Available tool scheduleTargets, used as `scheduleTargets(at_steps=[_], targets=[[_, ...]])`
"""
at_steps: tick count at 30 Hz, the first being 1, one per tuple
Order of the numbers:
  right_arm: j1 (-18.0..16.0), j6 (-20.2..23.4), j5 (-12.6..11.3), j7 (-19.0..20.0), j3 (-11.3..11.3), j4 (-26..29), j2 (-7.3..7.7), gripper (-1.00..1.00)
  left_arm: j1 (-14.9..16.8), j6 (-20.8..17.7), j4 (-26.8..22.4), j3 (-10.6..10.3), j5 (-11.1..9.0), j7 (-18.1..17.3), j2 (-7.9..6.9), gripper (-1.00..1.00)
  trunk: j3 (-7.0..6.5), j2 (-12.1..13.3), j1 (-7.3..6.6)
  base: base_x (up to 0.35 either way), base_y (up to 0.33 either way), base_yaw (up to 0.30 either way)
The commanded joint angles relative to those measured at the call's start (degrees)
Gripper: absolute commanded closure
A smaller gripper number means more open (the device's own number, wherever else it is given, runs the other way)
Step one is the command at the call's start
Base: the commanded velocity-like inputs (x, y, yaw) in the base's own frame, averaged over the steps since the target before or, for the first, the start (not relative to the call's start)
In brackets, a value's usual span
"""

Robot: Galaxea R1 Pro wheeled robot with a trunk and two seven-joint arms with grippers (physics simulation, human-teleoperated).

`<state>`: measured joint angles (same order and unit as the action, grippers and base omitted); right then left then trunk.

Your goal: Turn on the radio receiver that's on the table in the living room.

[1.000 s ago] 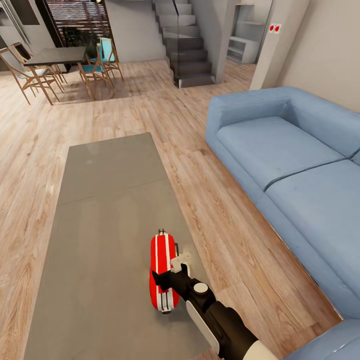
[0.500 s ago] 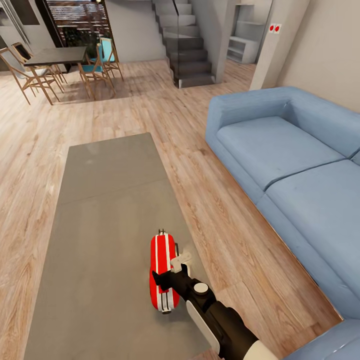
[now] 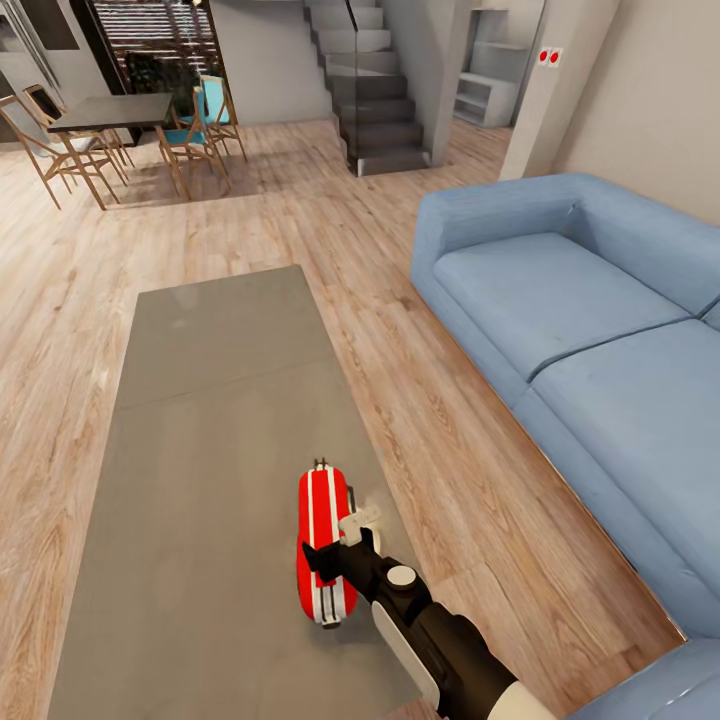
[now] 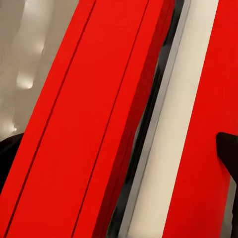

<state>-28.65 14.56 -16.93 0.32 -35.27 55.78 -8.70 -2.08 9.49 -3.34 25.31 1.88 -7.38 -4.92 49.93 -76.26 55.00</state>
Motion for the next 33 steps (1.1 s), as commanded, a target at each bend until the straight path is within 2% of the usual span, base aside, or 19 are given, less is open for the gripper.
scheduleTargets(at_steps=[1,5,9,15,19,21,28,33], targets=[[0.0,0.01,-0.03,0.2,-0.03,0.26,0.03,1.0,0.01,0.0,0.0,0.0,-0.01,0.0,0.0,-1.0,0.0,0.0,0.0,0.0,0.0,0.0],[0.0,0.12,-0.03,3.25,-0.01,0.96,0.24,1.0,-0.01,0.0,0.0,0.0,0.01,0.0,0.0,-1.0,0.0,0.0,0.0,0.0,0.0,0.0],[0.0,0.25,-0.08,8.12,0.14,1.42,0.26,1.0,0.0,0.0,0.0,0.0,-0.01,0.0,-0.04,-1.0,0.0,0.0,0.0,0.0,0.0,0.0],[0.02,0.29,-0.2,10.16,0.28,1.93,0.19,1.0,0.01,0.0,0.0,0.0,0.02,0.0,-0.02,-1.0,0.0,0.0,0.0,0.0,0.0,0.0],[0.06,0.32,-0.25,14.19,0.45,2.81,0.3,1.0,-0.01,0.0,0.0,0.0,-0.01,0.0,0.0,-1.0,0.0,0.0,0.0,0.0,0.0,0.0],[0.08,0.35,-0.28,16.14,0.85,2.99,0.33,1.0,0.0,0.0,0.0,0.0,0.01,0.0,0.0,-1.0,0.0,0.0,0.0,0.0,0.0,0.0],[0.09,0.38,-0.3,18.94,2.87,3.06,0.31,1.0,-0.02,0.0,0.0,0.0,0.05,0.0,-0.08,-1.0,0.0,0.0,0.0,0.0,0.0,0.0],[0.16,0.46,-0.36,25.28,4.6,3.03,0.34,1.0,-0.01,0.0,0.0,-0.05,0.03,-0.03,-0.09,-1.0,0.0,0.0,0.0,0.0,0.0,0.0]])
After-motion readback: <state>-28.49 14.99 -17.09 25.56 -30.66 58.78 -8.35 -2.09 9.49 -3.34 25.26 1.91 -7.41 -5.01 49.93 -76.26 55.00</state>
